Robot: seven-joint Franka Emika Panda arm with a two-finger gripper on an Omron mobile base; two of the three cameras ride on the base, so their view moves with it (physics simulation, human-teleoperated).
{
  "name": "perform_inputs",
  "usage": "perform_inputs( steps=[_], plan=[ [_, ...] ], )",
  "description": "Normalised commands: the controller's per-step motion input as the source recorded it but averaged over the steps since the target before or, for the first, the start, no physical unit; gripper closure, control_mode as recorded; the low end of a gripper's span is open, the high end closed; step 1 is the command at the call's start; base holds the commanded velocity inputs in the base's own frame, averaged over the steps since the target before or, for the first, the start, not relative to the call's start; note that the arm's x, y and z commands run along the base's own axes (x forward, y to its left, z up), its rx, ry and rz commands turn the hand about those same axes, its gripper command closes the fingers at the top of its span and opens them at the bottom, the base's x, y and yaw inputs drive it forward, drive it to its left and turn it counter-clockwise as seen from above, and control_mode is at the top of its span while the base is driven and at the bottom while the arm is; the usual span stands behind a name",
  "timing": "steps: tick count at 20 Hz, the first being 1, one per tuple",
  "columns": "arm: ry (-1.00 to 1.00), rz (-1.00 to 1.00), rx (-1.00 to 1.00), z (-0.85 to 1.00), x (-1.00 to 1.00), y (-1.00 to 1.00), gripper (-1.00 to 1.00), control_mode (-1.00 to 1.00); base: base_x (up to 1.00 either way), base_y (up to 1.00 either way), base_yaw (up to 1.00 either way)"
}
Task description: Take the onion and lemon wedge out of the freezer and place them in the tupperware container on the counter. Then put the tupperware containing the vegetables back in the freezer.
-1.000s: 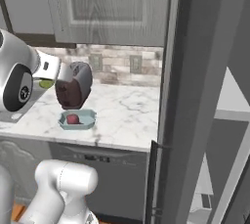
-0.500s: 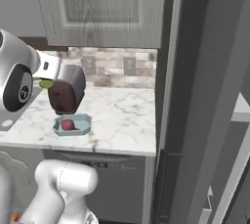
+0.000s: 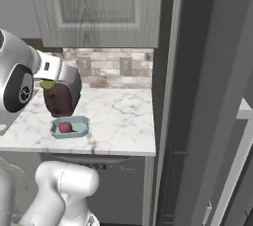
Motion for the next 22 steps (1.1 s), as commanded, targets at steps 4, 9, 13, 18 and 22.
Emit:
perform_inputs(
  steps=[4,9,13,18,22],
  plan=[
    [0.00,-0.04,-0.04,-0.34,0.00,0.36,1.00,-1.00,0.00,0.10,-0.02],
    [0.00,-0.01,-0.04,-0.44,0.00,0.41,1.00,-1.00,0.00,0.00,0.00],
    [0.00,0.00,-0.01,-0.40,0.00,0.15,1.00,-1.00,0.00,0.00,0.00],
    [0.03,0.00,0.00,-0.37,0.11,0.01,1.00,-1.00,0.00,0.00,0.00],
    [0.07,0.00,0.00,-0.41,0.26,0.03,1.00,-1.00,0.00,0.00,0.00]
  ],
)
